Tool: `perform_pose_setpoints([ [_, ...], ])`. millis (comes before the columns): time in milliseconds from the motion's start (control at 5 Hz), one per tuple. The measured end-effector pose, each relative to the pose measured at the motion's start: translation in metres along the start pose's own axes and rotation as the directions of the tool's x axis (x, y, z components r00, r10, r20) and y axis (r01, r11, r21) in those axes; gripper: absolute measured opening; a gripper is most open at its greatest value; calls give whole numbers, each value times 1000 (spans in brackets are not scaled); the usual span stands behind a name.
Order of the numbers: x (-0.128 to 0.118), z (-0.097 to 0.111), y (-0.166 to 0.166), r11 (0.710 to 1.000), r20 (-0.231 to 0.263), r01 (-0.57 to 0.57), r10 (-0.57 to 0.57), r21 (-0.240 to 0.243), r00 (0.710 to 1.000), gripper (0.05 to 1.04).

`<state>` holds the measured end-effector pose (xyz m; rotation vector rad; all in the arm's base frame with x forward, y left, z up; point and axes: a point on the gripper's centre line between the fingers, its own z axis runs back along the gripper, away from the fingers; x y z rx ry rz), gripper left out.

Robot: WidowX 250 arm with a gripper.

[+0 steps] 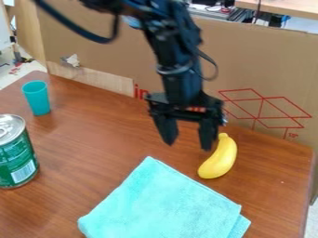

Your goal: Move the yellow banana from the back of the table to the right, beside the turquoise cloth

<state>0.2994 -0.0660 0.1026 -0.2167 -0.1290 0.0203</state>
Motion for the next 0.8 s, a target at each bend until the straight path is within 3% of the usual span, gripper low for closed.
perform_pose_setpoints([
  [200,-17,14,20,998,-26,-20,22,56,999,1001],
  [400,-33,26,52,984,-59,-45,56,171,997,1001],
  [800,-52,42,88,964,-94,-66,93,258,991,1001],
])
